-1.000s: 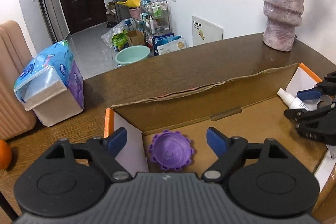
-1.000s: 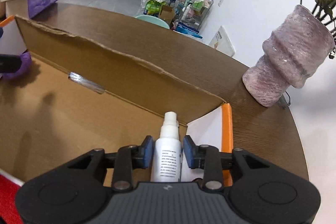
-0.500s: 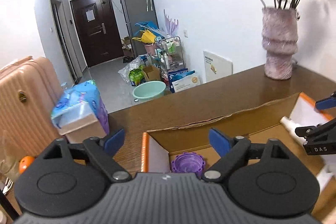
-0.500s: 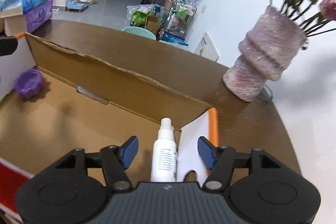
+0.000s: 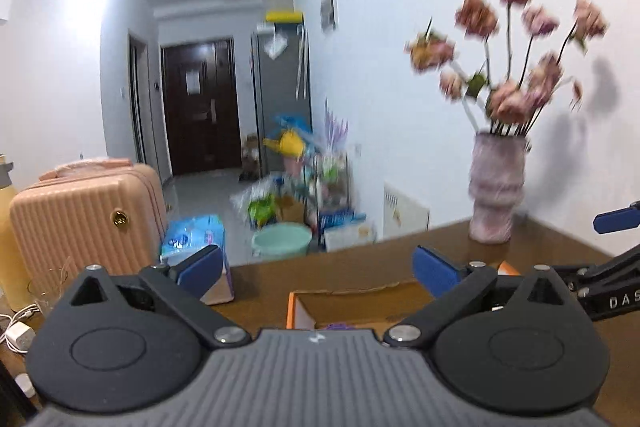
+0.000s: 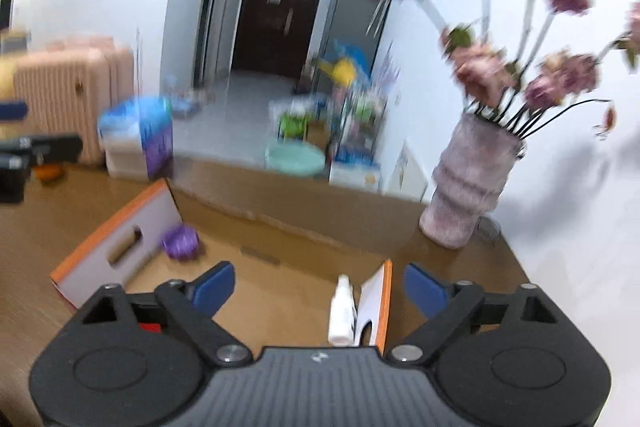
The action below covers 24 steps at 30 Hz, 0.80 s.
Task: Organize rigid objects
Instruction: 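Withdraw both tools from the box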
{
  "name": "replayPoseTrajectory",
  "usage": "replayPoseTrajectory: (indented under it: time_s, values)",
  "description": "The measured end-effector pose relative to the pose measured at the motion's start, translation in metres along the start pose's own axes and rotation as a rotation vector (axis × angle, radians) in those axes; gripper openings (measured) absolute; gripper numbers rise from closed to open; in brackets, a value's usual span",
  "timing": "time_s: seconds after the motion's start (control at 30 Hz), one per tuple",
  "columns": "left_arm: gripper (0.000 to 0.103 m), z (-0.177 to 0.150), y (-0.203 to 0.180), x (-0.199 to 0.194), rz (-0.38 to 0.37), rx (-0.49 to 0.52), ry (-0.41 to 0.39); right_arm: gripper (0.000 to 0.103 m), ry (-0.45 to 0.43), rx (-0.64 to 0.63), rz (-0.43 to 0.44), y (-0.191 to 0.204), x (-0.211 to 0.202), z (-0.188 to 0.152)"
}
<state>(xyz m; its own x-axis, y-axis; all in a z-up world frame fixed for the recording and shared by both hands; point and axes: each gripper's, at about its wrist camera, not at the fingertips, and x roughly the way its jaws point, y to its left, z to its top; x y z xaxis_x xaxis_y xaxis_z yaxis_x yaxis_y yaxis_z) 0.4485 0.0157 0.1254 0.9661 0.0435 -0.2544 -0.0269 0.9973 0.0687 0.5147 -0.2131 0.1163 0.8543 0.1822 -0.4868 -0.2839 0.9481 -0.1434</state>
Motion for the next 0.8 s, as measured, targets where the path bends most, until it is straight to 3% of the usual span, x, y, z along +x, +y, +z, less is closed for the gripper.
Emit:
replayPoseTrajectory:
  time_s: [0.23,0.43,0.67,0.8]
  values:
    - [0.103,-0.027,-0.004,-0.041,0.037,-0.061,-0.097,0.096,-0.234,0.145,0.019,-0.007,-0.051,-0.039]
    - [0.103,-0.042,-0.007,-0.069,0.046,-0.062,-0.173,0.099,-0.363,0.167,0.023,0.000,-0.081,-0.069]
    - [0.103,-0.060,-0.004,-0.106,0.031,-0.087,-0.190,0.100,-0.424,0.172,0.009,0.010,-0.109,-0.091]
    - [0.103,-0.089,0.006,-0.140,0.039,-0.087,-0.135,0.100,-0.438,0.165,0.000,0.016,-0.140,-0.124]
